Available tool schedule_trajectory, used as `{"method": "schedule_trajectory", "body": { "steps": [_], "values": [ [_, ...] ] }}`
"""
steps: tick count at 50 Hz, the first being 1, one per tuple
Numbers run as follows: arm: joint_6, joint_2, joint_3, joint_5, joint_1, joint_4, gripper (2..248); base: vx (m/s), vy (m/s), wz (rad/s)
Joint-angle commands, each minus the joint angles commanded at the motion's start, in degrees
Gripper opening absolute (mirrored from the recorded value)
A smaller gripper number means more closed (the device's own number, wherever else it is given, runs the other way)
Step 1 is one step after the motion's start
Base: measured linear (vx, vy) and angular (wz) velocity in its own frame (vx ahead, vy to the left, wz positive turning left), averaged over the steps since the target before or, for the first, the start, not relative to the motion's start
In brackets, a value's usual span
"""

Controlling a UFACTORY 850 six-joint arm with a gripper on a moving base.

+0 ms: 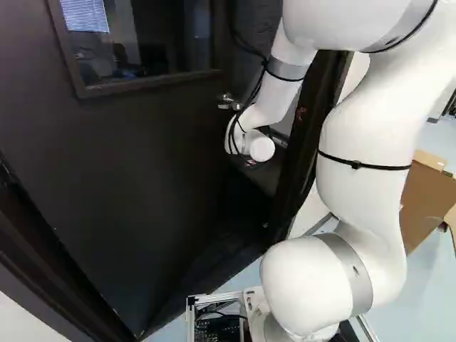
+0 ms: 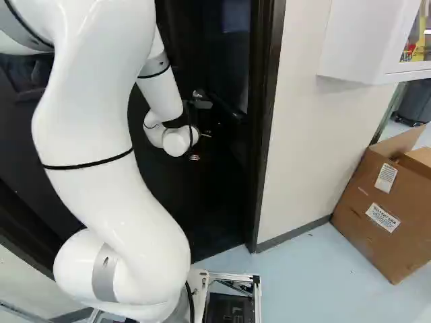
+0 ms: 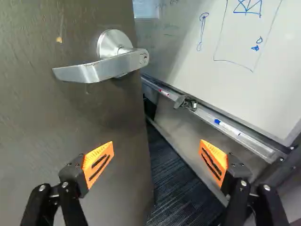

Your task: Open the door and move inside

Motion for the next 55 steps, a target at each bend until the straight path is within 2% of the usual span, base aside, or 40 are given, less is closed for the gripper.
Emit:
{"method": "schedule_trajectory", "body": {
  "steps": [55],
  "values": [
    [0.0, -6.6, -7.9, 0.0, 6.5, 1.2, 247, 0.000, 0.000, 0.000]
  ]
}}
